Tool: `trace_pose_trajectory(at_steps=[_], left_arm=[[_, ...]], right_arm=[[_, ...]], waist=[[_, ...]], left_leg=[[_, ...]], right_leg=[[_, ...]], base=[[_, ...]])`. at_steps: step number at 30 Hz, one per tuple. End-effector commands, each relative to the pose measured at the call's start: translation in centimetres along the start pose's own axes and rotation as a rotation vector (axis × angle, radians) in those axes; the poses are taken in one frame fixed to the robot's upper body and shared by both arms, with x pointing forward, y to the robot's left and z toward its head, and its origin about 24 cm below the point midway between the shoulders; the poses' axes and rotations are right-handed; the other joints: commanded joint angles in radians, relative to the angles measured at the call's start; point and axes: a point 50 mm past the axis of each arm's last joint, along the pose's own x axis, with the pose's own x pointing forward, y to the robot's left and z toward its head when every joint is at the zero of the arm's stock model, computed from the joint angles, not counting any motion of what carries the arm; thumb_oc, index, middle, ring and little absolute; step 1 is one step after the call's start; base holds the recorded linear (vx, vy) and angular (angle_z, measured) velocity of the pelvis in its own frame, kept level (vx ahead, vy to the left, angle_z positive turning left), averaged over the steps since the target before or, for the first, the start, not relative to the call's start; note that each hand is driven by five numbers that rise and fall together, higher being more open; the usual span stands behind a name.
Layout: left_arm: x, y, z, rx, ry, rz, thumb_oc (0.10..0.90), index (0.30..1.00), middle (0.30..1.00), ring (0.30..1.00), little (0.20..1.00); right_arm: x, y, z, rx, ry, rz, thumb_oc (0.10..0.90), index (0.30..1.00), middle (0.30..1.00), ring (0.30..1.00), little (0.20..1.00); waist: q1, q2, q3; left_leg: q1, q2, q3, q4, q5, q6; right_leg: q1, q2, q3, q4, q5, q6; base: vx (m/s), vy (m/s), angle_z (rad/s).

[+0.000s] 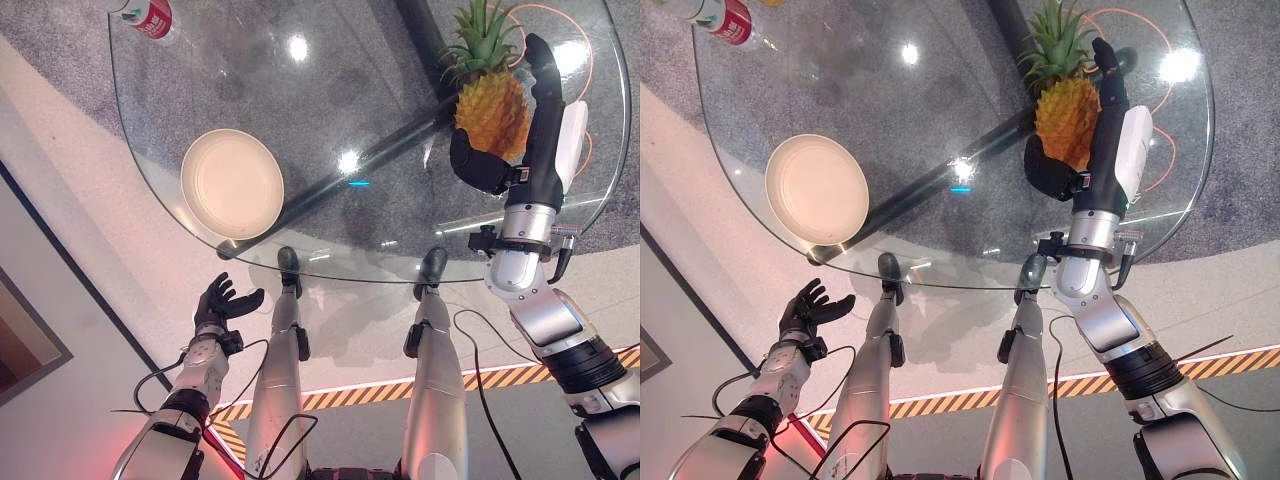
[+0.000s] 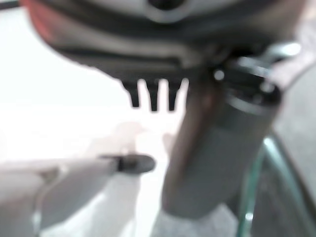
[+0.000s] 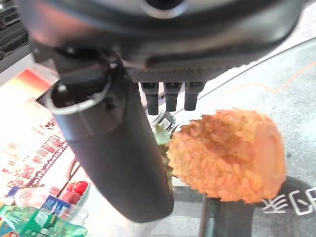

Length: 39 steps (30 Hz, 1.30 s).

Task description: Pick up the fruit to the plate

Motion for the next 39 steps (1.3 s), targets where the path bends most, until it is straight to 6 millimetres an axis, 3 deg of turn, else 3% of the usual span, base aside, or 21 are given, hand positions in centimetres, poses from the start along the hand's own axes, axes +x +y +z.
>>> trace_pose_trajectory(at_steps=[1, 9, 18, 39], left_arm=[[-0.7, 2.2, -2.0, 0.063, 0.062, 0.063, 0.800, 0.900, 0.900, 0.900, 0.900], [-0.6, 2.3, -1.8, 0.065, 0.061, 0.061, 0.800, 0.900, 0.900, 0.900, 0.900], [-0.6, 2.1, -1.8, 0.069, 0.064, 0.054, 0.800, 0.900, 0.900, 0.900, 0.900], [-0.6, 1.4, -1.9, 0.091, 0.072, 0.023, 0.800, 0.900, 0.900, 0.900, 0.900]], right_arm=[[1.6, -2.1, 2.9, 0.013, -0.144, -0.118, 0.800, 0.900, 0.900, 0.900, 0.900], [1.4, -2.1, 0.8, -0.002, -0.012, -0.146, 0.800, 0.900, 0.900, 0.900, 0.900], [1.5, -1.6, -0.1, -0.050, 0.042, -0.129, 0.800, 0.900, 0.900, 0.900, 0.900], [2.0, 0.0, -0.3, -0.037, 0.101, -0.061, 0.800, 0.900, 0.900, 0.900, 0.900]], waist=[[-0.010, -0.003, -0.010], [-0.009, -0.004, -0.010], [-0.003, 0.000, -0.010], [0.016, 0.013, -0.010]], left_leg=[[0.011, -0.009, -0.032, 0.055, -0.043, 0.011], [0.003, -0.009, -0.035, 0.055, -0.042, 0.013], [0.001, -0.009, -0.037, 0.051, -0.040, 0.014], [-0.001, -0.014, -0.041, 0.047, -0.035, 0.014]], right_leg=[[-0.018, 0.013, -0.049, 0.050, 0.049, 0.006], [-0.028, 0.014, -0.048, 0.051, 0.054, 0.006], [-0.030, 0.011, -0.049, 0.054, 0.053, 0.006], [-0.036, 0.004, -0.059, 0.062, 0.051, 0.004]], base=[[0.00, 0.000, 0.00], [0.00, 0.000, 0.00], [0.00, 0.000, 0.00], [0.00, 0.000, 0.00]])
